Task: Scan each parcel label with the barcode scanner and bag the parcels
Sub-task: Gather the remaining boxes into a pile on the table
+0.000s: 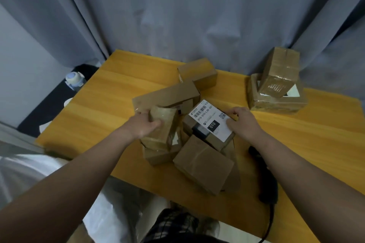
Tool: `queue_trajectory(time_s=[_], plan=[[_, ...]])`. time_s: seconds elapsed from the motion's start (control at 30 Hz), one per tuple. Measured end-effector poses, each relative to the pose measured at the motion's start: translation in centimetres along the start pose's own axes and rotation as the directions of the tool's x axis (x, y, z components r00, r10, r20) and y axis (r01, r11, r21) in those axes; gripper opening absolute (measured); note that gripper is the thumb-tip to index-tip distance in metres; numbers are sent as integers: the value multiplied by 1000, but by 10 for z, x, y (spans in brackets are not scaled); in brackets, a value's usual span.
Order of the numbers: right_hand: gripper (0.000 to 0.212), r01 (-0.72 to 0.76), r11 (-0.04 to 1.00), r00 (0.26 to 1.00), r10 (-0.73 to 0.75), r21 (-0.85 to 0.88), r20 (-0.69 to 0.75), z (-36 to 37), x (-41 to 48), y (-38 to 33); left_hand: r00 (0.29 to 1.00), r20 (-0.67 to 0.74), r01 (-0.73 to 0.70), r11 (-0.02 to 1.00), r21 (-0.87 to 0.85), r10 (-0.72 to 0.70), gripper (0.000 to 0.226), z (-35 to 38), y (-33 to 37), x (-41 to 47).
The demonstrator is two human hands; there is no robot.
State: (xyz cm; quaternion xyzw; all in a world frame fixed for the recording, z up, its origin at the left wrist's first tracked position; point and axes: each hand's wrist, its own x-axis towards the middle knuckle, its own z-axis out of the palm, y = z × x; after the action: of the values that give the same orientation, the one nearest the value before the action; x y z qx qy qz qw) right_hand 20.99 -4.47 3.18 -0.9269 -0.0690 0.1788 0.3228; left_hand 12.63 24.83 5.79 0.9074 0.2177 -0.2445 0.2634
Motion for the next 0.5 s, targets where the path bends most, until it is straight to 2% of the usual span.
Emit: queue_trajectory(time_s=[0.07, 0.13, 0.2, 0.3, 0.37, 0.43, 0.5], plan=[[43, -12, 1000, 998, 12, 0, -56, -2, 0, 0, 993, -107, -30, 995, 94, 40, 76, -4, 16, 3], [46, -22, 1000, 993, 22, 3, -119, -5, 3, -1, 972, -199, -108, 990, 90, 124, 74, -10, 39, 10], [47, -40, 999, 988, 39, -2, -148, -11, 11, -3, 942, -239, -204, 968, 146, 235, 72, -14, 65, 26], [47, -61, 997, 979, 51, -46, -196, -20, 31, -5, 909, -218, -305, 924, 232, 355, 70, -21, 104, 67], [48, -66, 993, 957, 36, -96, -287, -26, 50, -8, 891, -193, -354, 894, 274, 412, 70, -26, 128, 103], [52, -119, 978, 916, 42, -171, -399, -35, 72, -11, 888, -160, -363, 870, 333, 432, 75, -28, 148, 145], [60, -231, 931, 889, 83, -284, -450, -47, 94, -11, 905, -137, -325, 862, 388, 403, 88, -29, 162, 185]])
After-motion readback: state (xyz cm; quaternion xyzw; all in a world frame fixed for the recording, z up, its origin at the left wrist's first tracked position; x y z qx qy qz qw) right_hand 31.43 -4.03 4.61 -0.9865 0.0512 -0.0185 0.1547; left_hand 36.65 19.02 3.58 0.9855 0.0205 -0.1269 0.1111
